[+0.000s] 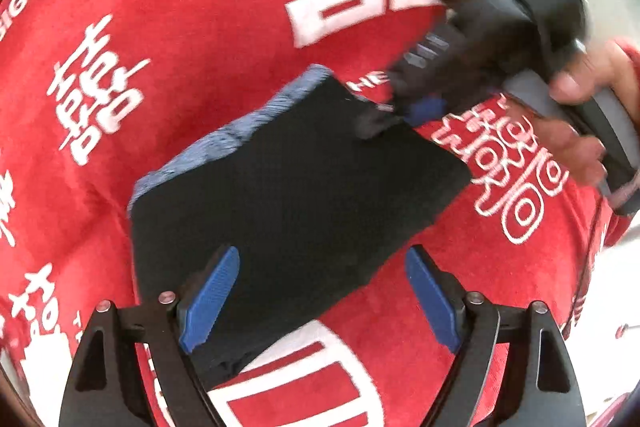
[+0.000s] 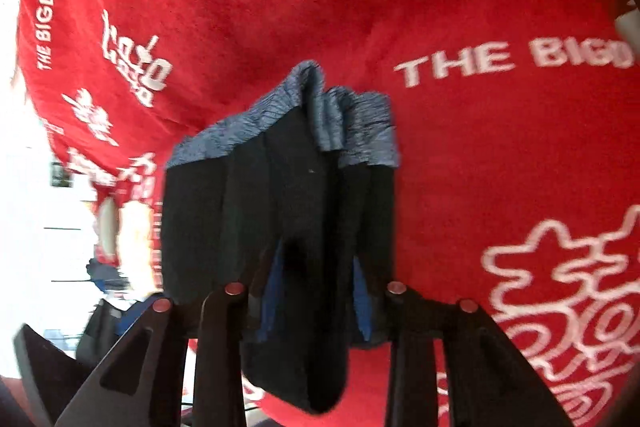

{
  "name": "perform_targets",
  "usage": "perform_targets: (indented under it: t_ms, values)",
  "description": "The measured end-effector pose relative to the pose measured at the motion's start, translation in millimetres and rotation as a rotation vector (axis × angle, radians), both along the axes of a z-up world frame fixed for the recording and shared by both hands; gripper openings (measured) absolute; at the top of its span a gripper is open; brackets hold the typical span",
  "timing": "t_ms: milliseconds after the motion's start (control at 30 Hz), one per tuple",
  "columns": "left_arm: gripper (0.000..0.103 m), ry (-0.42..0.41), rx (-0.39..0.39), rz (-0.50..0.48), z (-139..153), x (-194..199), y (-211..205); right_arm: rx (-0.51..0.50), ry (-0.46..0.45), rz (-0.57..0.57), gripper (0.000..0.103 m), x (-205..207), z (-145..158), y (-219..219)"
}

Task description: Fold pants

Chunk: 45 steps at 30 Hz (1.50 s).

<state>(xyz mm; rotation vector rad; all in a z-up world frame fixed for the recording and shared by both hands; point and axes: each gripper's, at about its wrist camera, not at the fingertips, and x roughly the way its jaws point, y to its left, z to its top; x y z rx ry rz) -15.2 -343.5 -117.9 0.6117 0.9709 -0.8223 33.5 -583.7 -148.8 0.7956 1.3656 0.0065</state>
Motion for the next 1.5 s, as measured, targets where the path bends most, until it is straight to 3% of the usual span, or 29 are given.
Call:
perform_targets:
  t_ms: [167,200,267,367,467,533,600,667,800,1033,1167,1300,1500]
  values:
    - [0.085,-0.022,-0.017,0.115,4,59,11,-0.155,-0.007,-0.06,0.032,-8,28,-8]
    - [0.085,-0.013,-0.031,0.166,5,80,15,-0.165,-0.029,-0.071,0.025,-7,35,-8]
    - [0.085,0.017,-0.048,0.303,0,123,23,-0.187,-0.068,-0.058,0.022,2,46,-2]
    - [0.085,0.09,-0.023,0.495,-23,177,38,-0.223,-0.062,0.009,0.022,20,44,14]
    - [0.085,0.132,0.035,0.596,-51,206,50,-0.23,-0.027,0.039,0.022,35,27,28]
    - [0.085,0.181,0.029,0.613,-65,212,56,-0.219,0.009,0.039,0.022,38,11,33]
    - [0.086,0.176,0.024,0.602,-71,212,58,-0.226,0.021,0.033,0.022,39,1,37]
    - [0.089,0.167,0.025,0.595,-79,214,57,-0.235,0.015,0.034,0.022,41,-3,39]
    - [0.096,0.24,-0.025,0.655,-93,225,70,-0.251,0.017,0.053,0.021,48,-8,44]
    - [0.096,0.203,-0.062,0.618,-58,207,83,-0.269,-0.004,0.063,0.022,33,4,49]
    - [0.096,0.185,-0.072,0.581,-36,179,106,-0.307,-0.014,0.056,0.022,-4,24,46]
    - [0.096,0.177,-0.022,0.547,-32,150,122,-0.319,0.001,-0.002,0.022,-38,36,41]
    - [0.096,0.239,0.02,0.562,-46,121,141,-0.319,0.023,-0.069,0.022,-69,42,38]
